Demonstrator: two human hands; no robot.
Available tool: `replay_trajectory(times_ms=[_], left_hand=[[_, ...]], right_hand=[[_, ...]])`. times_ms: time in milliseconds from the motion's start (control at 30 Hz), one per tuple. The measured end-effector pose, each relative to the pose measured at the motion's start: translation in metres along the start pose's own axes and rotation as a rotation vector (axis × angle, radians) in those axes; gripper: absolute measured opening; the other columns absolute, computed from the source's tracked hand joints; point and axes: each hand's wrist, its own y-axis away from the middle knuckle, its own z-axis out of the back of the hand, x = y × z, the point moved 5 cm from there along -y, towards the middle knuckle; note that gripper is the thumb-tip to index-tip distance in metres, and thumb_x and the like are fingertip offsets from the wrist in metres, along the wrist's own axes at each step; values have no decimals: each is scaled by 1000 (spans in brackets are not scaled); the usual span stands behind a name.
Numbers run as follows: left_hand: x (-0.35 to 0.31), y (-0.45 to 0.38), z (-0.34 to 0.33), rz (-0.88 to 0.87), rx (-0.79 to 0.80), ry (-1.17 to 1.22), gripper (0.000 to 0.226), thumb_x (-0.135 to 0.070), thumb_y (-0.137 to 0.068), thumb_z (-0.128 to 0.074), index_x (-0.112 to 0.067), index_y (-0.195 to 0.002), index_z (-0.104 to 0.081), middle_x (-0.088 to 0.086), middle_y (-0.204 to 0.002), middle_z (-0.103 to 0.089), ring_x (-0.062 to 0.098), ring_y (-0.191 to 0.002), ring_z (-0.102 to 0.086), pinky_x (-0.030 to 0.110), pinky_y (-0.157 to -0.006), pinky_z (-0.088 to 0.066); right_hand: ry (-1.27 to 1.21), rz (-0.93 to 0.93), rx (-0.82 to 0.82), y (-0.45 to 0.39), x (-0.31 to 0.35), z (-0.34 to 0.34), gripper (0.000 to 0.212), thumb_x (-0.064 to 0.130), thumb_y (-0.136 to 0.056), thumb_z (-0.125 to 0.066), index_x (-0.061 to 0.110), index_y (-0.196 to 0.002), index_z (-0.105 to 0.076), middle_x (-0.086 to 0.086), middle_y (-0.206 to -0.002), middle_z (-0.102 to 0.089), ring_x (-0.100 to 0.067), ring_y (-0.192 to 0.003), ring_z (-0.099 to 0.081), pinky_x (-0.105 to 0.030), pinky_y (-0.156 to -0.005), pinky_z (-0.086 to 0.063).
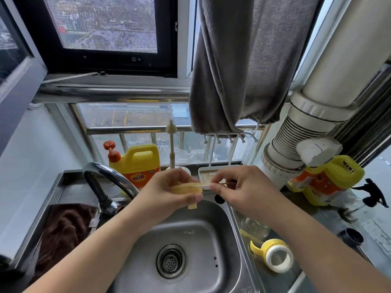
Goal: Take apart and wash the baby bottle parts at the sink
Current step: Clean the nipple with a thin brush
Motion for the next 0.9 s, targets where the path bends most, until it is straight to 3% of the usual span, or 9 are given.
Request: replay_trajectory(times_ms=[100,200,300,433,567,700,767,833,900], left_hand=[[-2,1,-3,-12,16,-48,28,-22,-68,-80,-7,-88,-69,-7,-87,-73,9,-76,-65,18,-68,-51],[0,4,-3,-18,44,-86,26,-29,-70,-77,-12,-88,-69,0,-87,-72,16,-75,-64,27,-69,-49],[1,8,1,-37,56,-81,28,-33,-69,-73,-13,-89,-69,5,-90,-72,15,-77,-62,28,-71,-47],[1,12,4,-36,79,71,28,-21,-73,-72,-4,-93,-64,3,-101,-73,16,-93,-67,27,-80,-52],[1,12,-2,-60,88,36,29,-39,-71,-78,-19,-88,-67,8,-102,-71,24,-94,-66,40,-86,-51],[0,13,-1,-94,103,99,33,-41,-66,-78,-21,-91,-70,8,-106,-71,22,-99,-65,35,-88,-50],[1,15,4,-85,91,147,38,-34,-66,-76,-11,-95,-68,8,-107,-70,22,-103,-65,32,-87,-52],[4,16,5,-68,85,195,45,-32,-65,-76,-2,-95,-62,5,-102,-71,18,-95,-65,25,-80,-51],[3,17,0,-59,79,194,42,-32,-62,-78,-7,-91,-61,3,-90,-68,14,-82,-62,22,-72,-50]], right_hand=[[36,3,12,3,2,-3,6,38,-83,-67,35,-78,-67,15,-55,-55,-1,-55,-49,-19,-53,-31],[52,4,40,7,3,-7,7,39,-84,-65,34,-79,-67,28,-55,-52,1,-54,-48,-21,-52,-29],[30,-6,36,11,-2,-3,16,38,-83,-67,38,-68,-61,21,-54,-53,-4,-52,-47,-23,-53,-35],[-28,-62,30,17,-14,8,11,36,-84,-67,29,-75,-68,21,-53,-54,-4,-50,-46,-25,-55,-39],[-41,13,44,14,0,3,9,34,-83,-68,31,-75,-67,20,-52,-53,-3,-49,-47,-22,-53,-34],[-72,8,34,14,-2,8,10,32,-83,-70,30,-73,-67,9,-53,-54,-6,-47,-44,-23,-53,-34],[-86,-33,25,17,-10,14,13,31,-83,-70,30,-70,-67,15,-49,-52,-5,-46,-44,-21,-52,-35],[-82,-44,32,19,-11,15,17,30,-83,-70,33,-67,-64,21,-47,-50,-2,-47,-46,-17,-51,-33],[-95,-29,35,17,-7,12,15,32,-84,-69,31,-69,-64,18,-46,-49,-4,-45,-44,-20,-52,-33]])
